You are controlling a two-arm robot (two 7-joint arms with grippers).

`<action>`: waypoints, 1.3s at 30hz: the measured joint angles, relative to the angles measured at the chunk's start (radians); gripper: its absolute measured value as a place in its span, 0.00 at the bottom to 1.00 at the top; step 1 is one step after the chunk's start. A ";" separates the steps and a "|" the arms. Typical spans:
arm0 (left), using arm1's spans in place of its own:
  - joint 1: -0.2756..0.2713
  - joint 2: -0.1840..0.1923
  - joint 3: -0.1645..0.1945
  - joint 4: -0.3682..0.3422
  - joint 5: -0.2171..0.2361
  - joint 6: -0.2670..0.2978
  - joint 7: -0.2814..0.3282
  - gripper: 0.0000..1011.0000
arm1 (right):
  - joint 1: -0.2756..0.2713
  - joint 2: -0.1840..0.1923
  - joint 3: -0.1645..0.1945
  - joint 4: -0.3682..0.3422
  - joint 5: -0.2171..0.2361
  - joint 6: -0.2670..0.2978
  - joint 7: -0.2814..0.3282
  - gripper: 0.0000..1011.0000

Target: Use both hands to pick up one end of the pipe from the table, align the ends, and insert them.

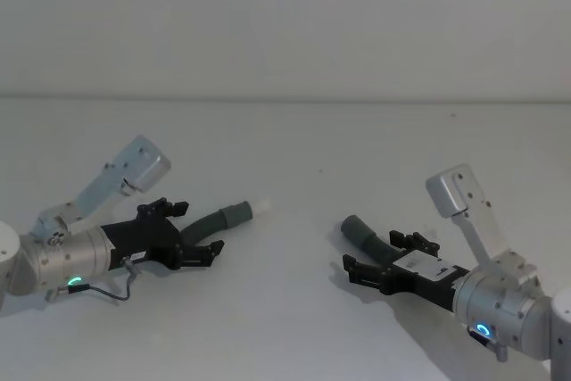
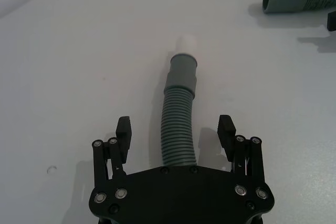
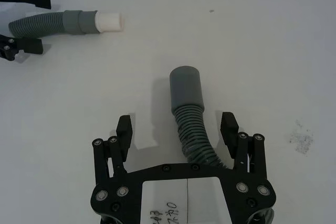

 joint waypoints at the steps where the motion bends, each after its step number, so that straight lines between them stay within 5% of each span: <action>1: -0.002 0.000 0.000 0.003 -0.003 0.007 -0.002 0.99 | 0.001 0.000 0.000 0.002 0.001 0.000 0.000 0.99; 13: -0.023 -0.001 0.012 0.030 -0.020 0.032 -0.020 0.99 | 0.009 -0.003 0.000 0.017 0.014 -0.001 -0.005 0.96; 39: -0.033 -0.002 0.019 0.043 -0.027 0.044 -0.027 0.94 | 0.013 -0.004 0.000 0.023 0.020 -0.003 -0.008 0.25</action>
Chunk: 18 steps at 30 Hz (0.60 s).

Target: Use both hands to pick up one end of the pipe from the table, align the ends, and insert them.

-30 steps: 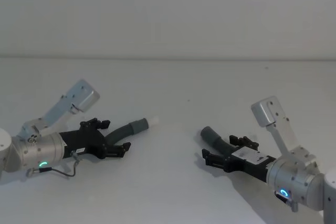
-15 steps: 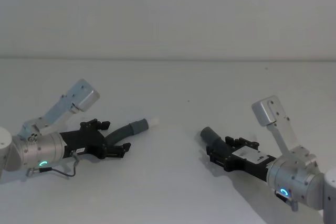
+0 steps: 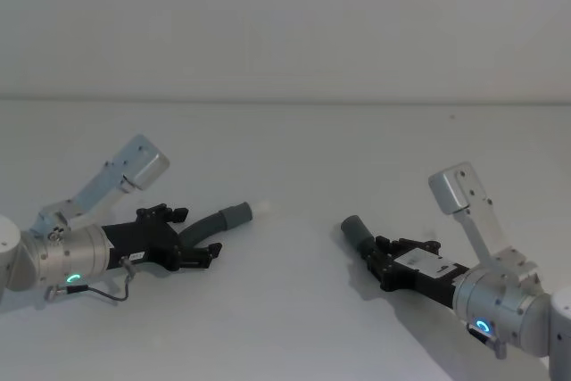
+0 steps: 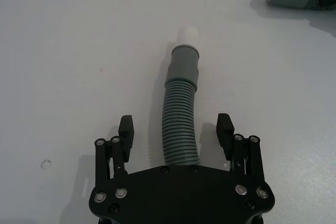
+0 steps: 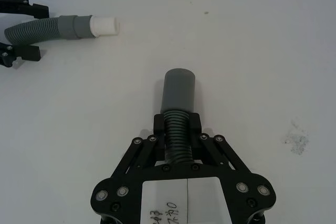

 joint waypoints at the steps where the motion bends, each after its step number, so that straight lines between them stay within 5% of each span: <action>1: 0.000 0.000 0.000 0.000 0.000 0.000 0.000 0.94 | 0.000 0.000 0.000 0.000 0.000 0.000 0.000 0.25; 18: -0.001 0.000 0.001 0.002 0.000 0.001 -0.001 0.86 | 0.000 0.000 0.000 0.001 0.000 0.000 0.000 0.25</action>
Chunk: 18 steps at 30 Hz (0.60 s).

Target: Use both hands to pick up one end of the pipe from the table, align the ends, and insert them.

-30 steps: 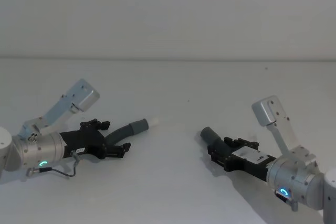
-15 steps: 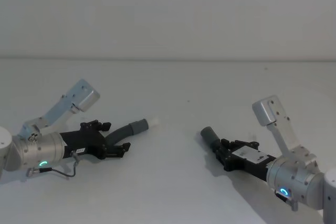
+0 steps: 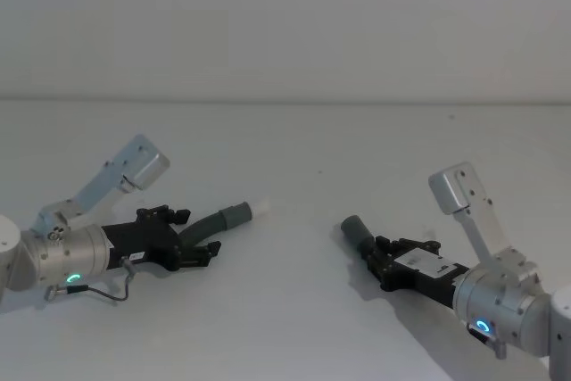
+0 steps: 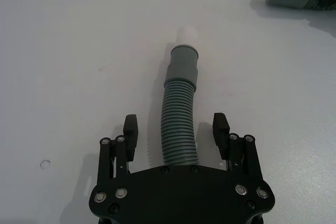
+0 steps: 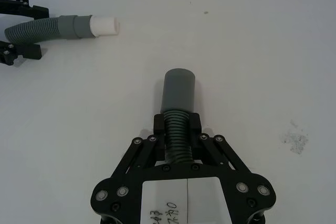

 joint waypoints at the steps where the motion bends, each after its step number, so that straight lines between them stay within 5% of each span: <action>1: 0.000 0.000 0.000 0.000 0.000 0.000 0.000 0.85 | 0.000 0.000 0.000 0.000 0.000 0.000 0.000 0.25; 18: 0.000 0.000 0.000 0.001 0.000 0.001 0.000 0.76 | 0.000 0.000 0.000 0.000 0.000 0.000 0.000 0.25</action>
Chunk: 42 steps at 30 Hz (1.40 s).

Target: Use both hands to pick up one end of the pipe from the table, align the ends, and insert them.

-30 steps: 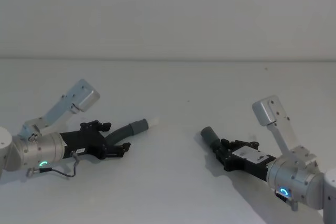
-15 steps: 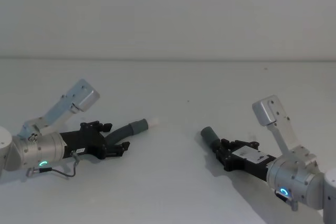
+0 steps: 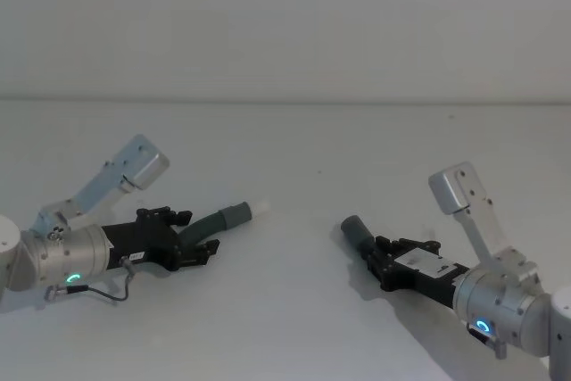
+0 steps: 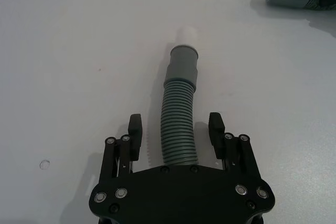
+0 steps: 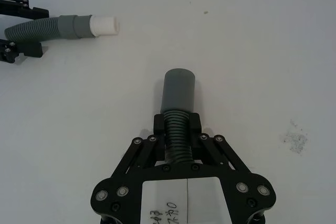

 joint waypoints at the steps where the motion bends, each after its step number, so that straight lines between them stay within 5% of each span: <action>1: 0.000 0.000 0.000 0.000 0.000 0.000 0.000 0.75 | 0.000 0.000 0.000 0.000 0.000 0.000 0.000 0.25; 42: 0.000 0.000 0.000 0.000 0.001 0.000 0.001 0.48 | 0.000 0.000 0.000 0.000 0.000 0.000 0.000 0.25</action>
